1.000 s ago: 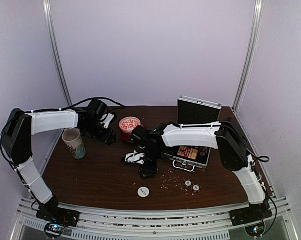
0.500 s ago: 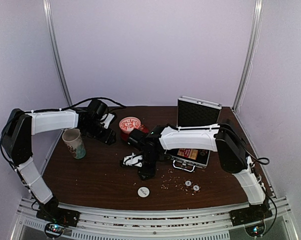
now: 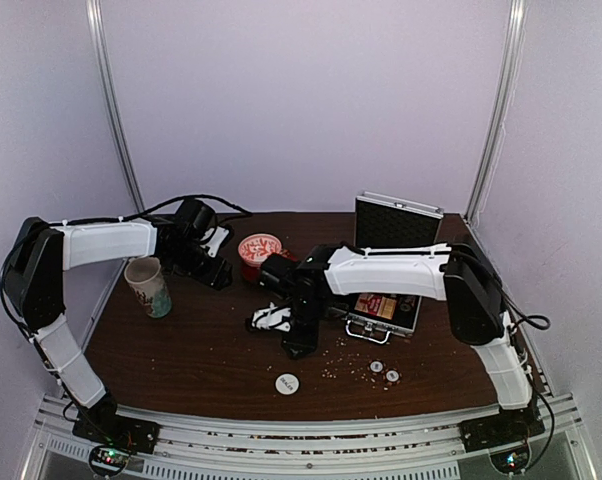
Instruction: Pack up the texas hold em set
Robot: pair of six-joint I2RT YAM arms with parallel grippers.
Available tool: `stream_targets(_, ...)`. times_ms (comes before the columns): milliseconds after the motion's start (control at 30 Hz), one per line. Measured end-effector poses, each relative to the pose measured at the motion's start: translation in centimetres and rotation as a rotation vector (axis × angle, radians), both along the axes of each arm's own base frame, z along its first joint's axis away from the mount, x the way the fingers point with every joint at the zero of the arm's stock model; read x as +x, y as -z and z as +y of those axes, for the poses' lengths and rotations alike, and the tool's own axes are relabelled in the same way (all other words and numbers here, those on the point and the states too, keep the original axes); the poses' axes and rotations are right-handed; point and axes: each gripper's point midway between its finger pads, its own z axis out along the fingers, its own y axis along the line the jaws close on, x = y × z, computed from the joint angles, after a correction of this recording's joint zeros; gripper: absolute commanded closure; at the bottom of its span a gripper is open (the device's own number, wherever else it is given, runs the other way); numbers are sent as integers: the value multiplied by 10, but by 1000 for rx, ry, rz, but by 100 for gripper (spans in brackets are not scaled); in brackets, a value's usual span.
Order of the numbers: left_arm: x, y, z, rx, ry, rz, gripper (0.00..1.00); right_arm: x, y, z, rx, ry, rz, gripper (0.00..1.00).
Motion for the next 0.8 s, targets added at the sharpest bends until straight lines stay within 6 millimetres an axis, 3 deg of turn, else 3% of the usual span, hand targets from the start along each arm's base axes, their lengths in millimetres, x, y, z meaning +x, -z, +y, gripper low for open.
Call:
stream_targets(167,0,0,0,0,0,0,38,1,-31,-23,8,21,-54,80)
stream_targets(300,0,1,0,1,0,2,38,11,-45,-57,-9,72,-91,80)
stream_targets(600,0,5,0,6,0,12,38,68,-40,-175,-170,303,-172,80)
stream_targets(800,0,6,0,7,1,14,38,85,-35,-227,-269,366,-245,79)
